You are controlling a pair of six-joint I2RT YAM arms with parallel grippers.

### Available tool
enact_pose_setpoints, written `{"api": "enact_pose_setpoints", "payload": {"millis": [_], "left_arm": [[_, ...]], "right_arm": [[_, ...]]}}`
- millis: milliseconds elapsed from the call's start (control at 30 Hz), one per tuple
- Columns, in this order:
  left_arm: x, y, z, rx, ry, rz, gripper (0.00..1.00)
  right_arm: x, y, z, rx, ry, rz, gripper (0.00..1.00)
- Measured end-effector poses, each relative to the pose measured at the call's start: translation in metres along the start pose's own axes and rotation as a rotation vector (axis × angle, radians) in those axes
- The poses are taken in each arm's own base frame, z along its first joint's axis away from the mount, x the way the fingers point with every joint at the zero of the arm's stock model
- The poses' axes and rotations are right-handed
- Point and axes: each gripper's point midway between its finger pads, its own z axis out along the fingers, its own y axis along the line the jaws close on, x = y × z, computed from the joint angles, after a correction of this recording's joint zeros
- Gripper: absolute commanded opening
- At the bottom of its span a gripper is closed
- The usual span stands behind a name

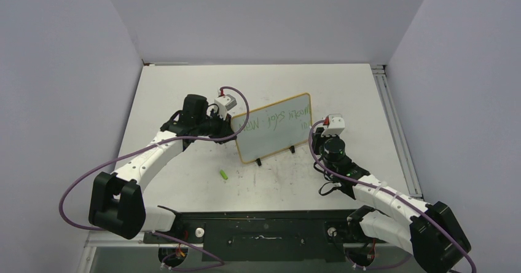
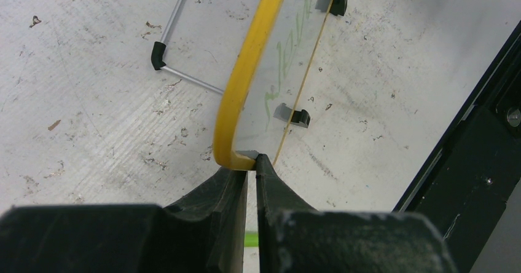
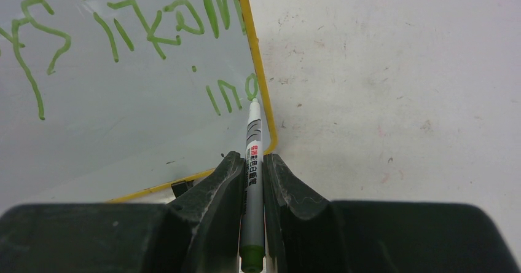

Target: Write a sentence on the whiteboard

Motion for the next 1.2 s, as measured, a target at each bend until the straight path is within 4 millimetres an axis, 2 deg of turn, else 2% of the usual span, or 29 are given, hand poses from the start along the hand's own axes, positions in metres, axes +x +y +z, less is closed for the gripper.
{"api": "enact_pose_setpoints", "payload": {"millis": [300, 800, 1067, 1200], "left_arm": [[0.0, 0.0, 0.0, 0.0, 0.0, 0.0, 0.0], [0.0, -0.001, 0.0, 0.004, 0.0, 0.0, 0.0], [0.0, -0.001, 0.0, 0.005, 0.001, 0.0, 0.0], [0.0, -0.001, 0.0, 0.004, 0.001, 0.001, 0.0]], "right_arm": [[0.001, 0.0, 0.0, 0.0, 0.004, -0.002, 0.05], [0.018, 0.0, 0.0, -0.003, 0.062, -0.015, 0.05], [0.027, 0.012, -0.003, -0.037, 0.087, -0.034, 0.05], [0.023, 0.022, -0.009, -0.063, 0.069, -0.032, 0.05]]}}
